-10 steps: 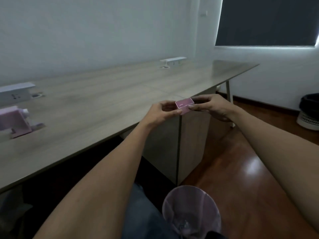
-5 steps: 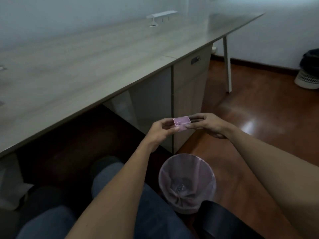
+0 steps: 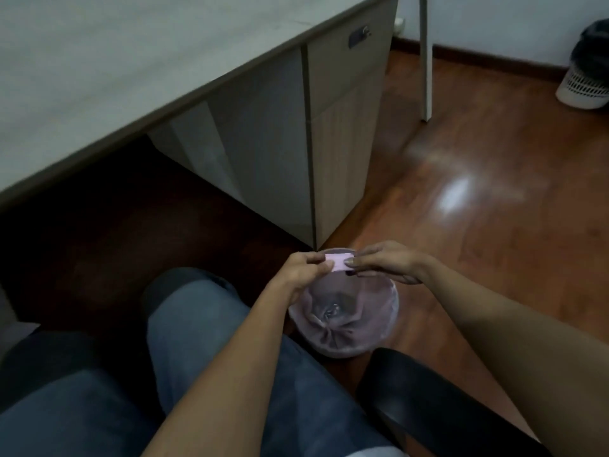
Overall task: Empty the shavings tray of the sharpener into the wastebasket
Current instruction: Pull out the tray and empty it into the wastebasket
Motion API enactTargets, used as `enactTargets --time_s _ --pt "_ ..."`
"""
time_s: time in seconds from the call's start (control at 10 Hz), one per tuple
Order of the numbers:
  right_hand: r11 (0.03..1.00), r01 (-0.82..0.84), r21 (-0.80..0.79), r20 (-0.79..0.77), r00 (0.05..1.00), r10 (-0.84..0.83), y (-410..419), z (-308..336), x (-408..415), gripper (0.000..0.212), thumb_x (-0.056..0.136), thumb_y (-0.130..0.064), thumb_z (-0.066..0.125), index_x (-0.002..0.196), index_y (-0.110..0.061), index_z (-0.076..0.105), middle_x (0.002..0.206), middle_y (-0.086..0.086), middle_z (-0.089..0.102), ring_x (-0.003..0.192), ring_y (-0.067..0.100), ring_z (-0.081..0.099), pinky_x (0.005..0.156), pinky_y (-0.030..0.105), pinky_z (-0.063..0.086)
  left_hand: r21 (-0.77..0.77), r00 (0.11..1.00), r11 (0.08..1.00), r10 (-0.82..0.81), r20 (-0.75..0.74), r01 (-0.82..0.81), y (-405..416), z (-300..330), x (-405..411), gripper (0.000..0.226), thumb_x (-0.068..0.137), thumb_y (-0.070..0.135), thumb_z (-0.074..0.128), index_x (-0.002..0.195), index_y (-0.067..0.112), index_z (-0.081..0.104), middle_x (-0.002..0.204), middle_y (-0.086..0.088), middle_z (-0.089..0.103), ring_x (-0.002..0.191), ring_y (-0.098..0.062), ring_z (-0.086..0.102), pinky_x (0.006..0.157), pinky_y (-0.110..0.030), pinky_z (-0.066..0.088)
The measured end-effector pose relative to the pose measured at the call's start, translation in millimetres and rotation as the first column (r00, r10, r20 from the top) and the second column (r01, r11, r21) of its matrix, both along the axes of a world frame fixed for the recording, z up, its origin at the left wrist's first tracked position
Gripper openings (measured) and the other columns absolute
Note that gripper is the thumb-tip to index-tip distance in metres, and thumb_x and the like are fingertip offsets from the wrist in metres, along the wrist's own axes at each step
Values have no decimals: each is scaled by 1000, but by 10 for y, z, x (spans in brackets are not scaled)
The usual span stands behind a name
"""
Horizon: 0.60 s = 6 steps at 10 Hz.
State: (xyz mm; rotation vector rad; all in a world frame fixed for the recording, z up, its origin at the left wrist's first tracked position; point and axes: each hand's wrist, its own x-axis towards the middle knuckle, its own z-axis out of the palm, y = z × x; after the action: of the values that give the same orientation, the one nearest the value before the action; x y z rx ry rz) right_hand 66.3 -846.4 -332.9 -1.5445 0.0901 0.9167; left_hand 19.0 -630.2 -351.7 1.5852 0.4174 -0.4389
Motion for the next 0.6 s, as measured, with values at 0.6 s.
enactTargets --time_s 0.6 --pt "982 130 -138 -292 942 -166 136 21 297 60 87 -32 78 132 3 59 108 15 69 76 22 76 60 30 64 30 933 961 274 -233 -275 -236 109 304 66 87 38 78 126 -11 59 101 -22 73 47 -20 70 42 -28 59"
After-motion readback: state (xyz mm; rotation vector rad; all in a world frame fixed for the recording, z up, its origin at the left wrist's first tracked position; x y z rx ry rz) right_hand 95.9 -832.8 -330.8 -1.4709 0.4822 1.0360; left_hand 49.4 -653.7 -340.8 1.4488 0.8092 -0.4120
